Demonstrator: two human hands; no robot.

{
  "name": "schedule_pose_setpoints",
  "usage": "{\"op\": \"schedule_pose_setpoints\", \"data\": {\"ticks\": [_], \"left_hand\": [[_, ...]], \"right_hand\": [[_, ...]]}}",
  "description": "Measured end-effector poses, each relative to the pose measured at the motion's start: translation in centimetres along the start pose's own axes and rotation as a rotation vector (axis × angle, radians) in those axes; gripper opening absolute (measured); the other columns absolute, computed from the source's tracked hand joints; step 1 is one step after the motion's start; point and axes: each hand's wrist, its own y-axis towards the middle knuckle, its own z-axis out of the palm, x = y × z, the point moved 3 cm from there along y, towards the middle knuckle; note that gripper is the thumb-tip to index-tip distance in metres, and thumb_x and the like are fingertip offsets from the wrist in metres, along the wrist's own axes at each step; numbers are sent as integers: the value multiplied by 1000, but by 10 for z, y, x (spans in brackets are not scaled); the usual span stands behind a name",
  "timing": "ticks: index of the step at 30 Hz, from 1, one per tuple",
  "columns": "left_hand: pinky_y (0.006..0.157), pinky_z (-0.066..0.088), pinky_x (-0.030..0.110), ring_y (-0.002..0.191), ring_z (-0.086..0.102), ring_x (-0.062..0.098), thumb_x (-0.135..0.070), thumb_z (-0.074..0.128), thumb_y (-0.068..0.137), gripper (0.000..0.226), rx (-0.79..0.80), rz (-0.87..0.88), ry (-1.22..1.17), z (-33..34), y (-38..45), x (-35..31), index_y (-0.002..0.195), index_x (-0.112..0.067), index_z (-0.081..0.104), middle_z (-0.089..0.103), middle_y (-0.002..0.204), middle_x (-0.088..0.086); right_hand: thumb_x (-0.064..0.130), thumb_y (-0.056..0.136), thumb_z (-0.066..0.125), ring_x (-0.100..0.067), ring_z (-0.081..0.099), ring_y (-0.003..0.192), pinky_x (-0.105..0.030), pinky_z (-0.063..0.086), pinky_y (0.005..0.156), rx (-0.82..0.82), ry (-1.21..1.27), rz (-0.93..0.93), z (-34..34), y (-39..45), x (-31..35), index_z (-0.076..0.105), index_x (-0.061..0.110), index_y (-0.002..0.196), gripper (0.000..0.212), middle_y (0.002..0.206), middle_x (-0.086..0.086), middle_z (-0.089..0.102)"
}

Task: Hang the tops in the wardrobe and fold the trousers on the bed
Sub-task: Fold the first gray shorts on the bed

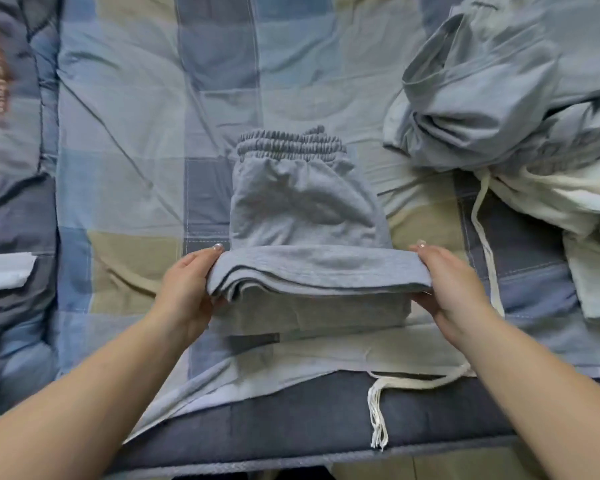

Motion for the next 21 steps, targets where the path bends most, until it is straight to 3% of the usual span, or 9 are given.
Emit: {"op": "schedule_pose_setpoints", "data": {"ticks": [5,8,10,11,13,15,18,19,21], "left_hand": [[41,45,14,40,52,3,-11,51,96,19,0,34,-116,30,44,-52,77,-14,55,55,47,-5],[47,52,18,42,54,4,-9,51,94,23,-23,37,-196,44,67,-81,73,-15,55,58,48,-4],[55,56,23,38,52,6,-6,46,94,24,8,21,-272,52,81,-94,72,-12,54,56,53,0],[63,56,26,43,55,6,-8,44,95,22,31,22,-299,55,86,-99,76,-11,54,58,59,0],[81,53,30,69,66,7,-18,39,99,17,16,55,-334,56,96,-105,103,-14,55,66,85,0],[84,52,32,84,65,10,-20,36,100,23,-108,162,-278,49,101,-103,121,-19,45,62,103,2],[73,49,32,74,61,12,-5,41,94,19,-137,526,202,45,87,-92,92,-20,51,61,85,1],[77,47,33,80,62,17,-5,44,91,19,-61,673,483,48,80,-83,89,-20,55,63,87,3],[92,42,32,104,60,27,-14,50,85,23,143,994,996,60,67,-63,102,-13,65,66,108,9]], "right_hand": [[28,97,47,-14,61,62,-32,51,68,33,250,5,48,31,63,60,19,79,24,67,1,67],[29,96,45,-12,64,65,-31,48,69,58,253,-24,72,49,97,61,21,82,23,72,3,67],[31,97,43,-10,66,79,-33,47,81,135,226,-36,86,63,112,61,22,90,21,88,4,69],[31,98,41,-11,65,92,-34,45,88,169,236,-49,90,70,117,60,22,101,20,104,4,67],[28,99,41,-16,59,108,-37,45,90,183,273,-107,97,82,121,45,19,131,33,128,3,55],[21,98,43,-16,60,106,-35,49,84,116,154,-219,101,85,117,32,17,142,45,128,1,52],[16,94,51,-21,62,97,-39,49,88,41,-392,-556,111,72,96,53,20,115,21,112,-7,64],[16,92,53,-22,62,99,-38,48,90,76,-614,-690,115,64,87,57,21,107,16,109,-6,65],[19,89,56,-23,53,117,-37,42,99,235,-1005,-923,128,54,67,61,16,115,27,124,-7,59]]}}
